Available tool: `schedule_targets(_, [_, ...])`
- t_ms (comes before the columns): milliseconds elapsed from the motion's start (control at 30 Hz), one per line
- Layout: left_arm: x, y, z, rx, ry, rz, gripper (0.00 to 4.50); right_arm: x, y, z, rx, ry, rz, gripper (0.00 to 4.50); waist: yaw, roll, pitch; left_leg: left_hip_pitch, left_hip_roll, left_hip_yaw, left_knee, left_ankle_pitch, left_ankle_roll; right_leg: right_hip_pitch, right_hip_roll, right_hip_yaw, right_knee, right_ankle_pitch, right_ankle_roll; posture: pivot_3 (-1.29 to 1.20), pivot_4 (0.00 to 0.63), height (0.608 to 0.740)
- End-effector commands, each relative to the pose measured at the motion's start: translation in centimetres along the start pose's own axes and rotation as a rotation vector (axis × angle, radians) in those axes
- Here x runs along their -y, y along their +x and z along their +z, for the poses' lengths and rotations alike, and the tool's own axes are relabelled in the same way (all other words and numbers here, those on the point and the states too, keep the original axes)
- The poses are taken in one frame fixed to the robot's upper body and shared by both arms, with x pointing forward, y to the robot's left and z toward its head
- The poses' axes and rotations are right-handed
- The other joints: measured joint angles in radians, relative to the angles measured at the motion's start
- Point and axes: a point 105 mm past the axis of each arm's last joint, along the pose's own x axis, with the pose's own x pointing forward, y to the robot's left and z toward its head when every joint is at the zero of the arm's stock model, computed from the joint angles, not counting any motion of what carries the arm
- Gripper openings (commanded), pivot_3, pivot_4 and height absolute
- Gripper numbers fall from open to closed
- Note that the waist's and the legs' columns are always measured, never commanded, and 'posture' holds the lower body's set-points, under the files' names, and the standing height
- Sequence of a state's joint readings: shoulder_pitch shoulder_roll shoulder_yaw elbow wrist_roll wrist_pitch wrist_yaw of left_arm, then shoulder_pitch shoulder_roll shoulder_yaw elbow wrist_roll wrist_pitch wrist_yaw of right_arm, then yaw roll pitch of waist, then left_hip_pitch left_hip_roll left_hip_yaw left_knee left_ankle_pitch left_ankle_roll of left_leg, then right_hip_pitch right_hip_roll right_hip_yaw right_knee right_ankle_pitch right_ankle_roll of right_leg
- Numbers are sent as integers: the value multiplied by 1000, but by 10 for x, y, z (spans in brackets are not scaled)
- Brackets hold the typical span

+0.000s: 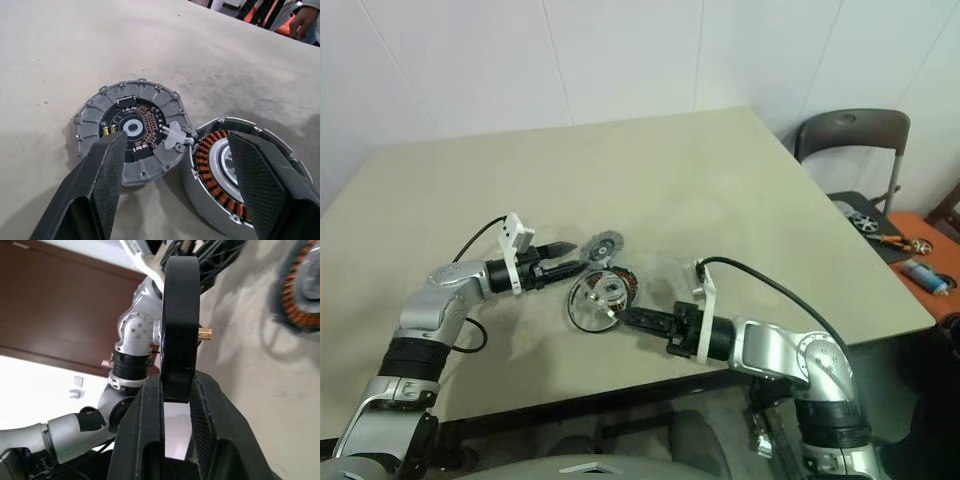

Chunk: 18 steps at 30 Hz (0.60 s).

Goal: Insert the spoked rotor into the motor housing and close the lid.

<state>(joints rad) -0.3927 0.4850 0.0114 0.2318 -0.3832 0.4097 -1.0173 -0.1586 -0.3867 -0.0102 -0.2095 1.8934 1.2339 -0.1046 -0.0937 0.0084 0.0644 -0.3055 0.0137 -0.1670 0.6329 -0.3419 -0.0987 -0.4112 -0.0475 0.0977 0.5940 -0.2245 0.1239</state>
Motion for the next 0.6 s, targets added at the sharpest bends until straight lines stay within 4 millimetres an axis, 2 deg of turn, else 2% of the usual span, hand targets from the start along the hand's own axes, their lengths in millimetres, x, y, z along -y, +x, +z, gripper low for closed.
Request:
schedule_targets(33, [1, -4, 13, 24, 42, 1, 3404, -11, 9, 17, 18, -26, 35, 375, 0, 0, 0, 0, 0, 0, 0, 0, 0, 0, 0, 0, 0, 0, 0, 0, 0, 740])
schedule_targets(167, [2, -5, 11, 25, 36, 12, 3404, 6, 13, 40, 73, -6, -29, 375, 1, 0, 0, 1, 0, 0, 0, 0, 0, -1, 0, 0, 0, 1, 1, 0, 0, 740])
schedule_targets(267, [2, -7, 9, 26, 30, 21, 3404, 22, 14, 48, 103, 19, -78, 375, 12, 0, 0, 0, 0, 0, -1, 0, 0, -2, 0, 0, 0, 3, 2, 0, 0, 740])
schedule_targets(467, [2, -11, 7, 23, 25, 35, 3404, 31, 24, 26, 36, 54, -81, 375, 27, 0, 0, -2, 0, -1, -2, 0, 0, -5, 0, 0, 0, 4, 0, 0, 0, 740])
schedule_targets(600, [3, -12, 6, 24, 23, 37, 3404, 31, 28, 24, 52, 69, -68, 375, 26, 0, 0, -2, 0, 0, -1, 0, 0, -5, 0, 0, 1, 4, 0, 0, 0, 740])
